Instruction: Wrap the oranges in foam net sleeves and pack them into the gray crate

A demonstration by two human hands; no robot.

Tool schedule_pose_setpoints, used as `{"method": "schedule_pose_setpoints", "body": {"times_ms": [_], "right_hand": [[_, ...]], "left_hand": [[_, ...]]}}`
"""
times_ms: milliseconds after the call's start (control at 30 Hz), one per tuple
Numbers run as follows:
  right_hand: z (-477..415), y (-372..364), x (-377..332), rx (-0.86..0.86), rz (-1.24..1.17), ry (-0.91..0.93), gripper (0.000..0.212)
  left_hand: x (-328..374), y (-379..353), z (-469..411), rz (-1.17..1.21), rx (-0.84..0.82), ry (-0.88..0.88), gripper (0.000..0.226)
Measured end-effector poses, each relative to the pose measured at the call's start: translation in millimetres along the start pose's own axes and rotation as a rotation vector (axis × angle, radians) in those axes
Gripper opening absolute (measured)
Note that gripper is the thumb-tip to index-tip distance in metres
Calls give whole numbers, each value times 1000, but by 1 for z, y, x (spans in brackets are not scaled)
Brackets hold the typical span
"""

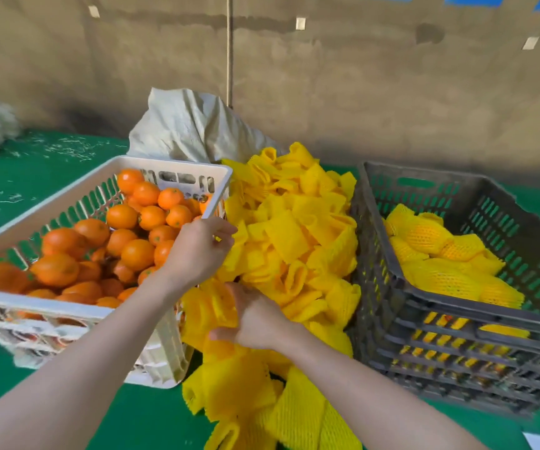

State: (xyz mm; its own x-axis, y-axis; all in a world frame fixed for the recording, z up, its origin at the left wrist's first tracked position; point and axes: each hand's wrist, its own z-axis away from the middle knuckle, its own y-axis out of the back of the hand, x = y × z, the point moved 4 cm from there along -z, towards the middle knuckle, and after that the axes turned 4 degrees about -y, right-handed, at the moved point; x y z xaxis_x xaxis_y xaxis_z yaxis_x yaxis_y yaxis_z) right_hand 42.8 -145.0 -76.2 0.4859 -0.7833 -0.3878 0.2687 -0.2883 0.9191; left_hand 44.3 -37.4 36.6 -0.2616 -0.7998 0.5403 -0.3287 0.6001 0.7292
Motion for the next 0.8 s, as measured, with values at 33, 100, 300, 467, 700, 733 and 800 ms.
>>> {"method": "schedule_pose_setpoints", "body": {"times_ms": [33, 100, 300, 467, 700, 733, 800], "right_hand": [[-4, -7, -2, 14, 34, -20, 83], [-11, -13, -2, 43, 60, -57, 59], [-2, 31, 18, 429, -353, -239, 7], [22, 72, 12, 540, -974, -178, 18], [38, 88, -13, 494, -1243, -51, 55], [38, 93, -19, 486, -1352, -53, 55], [34, 100, -25, 492, -1479, -77, 53]], "left_hand": [[-3, 2, 3, 6, -5, -8, 23], [-10, 6, 9, 30, -24, -11, 24], [-34, 14, 13, 138, -81, 28, 31], [-34, 8, 5, 525, -187, 189, 34], [-24, 7, -1, 720, -16, 89, 12], [-22, 4, 0, 840, -78, 127, 12], [-19, -1, 2, 1009, -176, 209, 12]]}}
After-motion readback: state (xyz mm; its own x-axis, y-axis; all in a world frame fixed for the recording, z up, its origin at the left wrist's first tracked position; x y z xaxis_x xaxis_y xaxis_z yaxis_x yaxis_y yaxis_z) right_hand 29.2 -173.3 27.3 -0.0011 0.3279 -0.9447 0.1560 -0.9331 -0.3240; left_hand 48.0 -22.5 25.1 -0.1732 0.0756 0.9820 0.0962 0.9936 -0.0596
